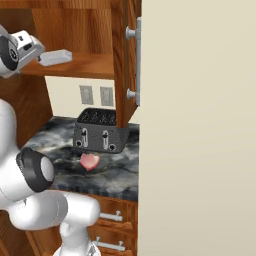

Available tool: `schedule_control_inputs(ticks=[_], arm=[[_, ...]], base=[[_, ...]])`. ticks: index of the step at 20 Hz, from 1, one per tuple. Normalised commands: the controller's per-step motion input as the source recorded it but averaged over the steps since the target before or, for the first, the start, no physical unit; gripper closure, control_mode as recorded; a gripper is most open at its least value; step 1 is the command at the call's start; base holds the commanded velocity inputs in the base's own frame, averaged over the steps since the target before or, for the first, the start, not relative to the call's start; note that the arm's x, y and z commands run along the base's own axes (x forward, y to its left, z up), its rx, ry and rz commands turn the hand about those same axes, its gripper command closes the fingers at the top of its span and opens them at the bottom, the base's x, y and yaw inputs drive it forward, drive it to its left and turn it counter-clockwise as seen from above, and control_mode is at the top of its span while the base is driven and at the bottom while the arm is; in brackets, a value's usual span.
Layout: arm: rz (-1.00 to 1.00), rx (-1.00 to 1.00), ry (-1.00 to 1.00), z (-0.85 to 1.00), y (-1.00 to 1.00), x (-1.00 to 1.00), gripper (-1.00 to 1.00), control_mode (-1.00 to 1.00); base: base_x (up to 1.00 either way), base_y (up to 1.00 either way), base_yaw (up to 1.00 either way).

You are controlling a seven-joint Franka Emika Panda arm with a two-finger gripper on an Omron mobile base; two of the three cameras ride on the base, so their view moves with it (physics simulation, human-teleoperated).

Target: Retrieve the tupperware from the cabinet, then place the raw meat into the tupperware to avoid contamination.

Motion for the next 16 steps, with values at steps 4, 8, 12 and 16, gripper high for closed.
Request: schedule_control_inputs(ticks=[4, 8, 12, 16], arm=[[0.00, 0.00, 0.04, 0.18, 0.00, 0.19, -1.00, -1.00], [0.02, 0.00, -0.02, 0.01, 0.00, 0.25, -1.00, -1.00], [0.01, 0.00, -0.03, -0.06, 0.00, 0.25, -1.00, -1.00], [0.03, 0.00, -0.09, -0.22, 0.04, 0.21, -1.00, -1.00]], base=[[0.00, 0.00, 0.00], [0.00, 0.00, 0.00], [0.00, 0.00, 0.00], [0.00, 0.00, 0.00]])
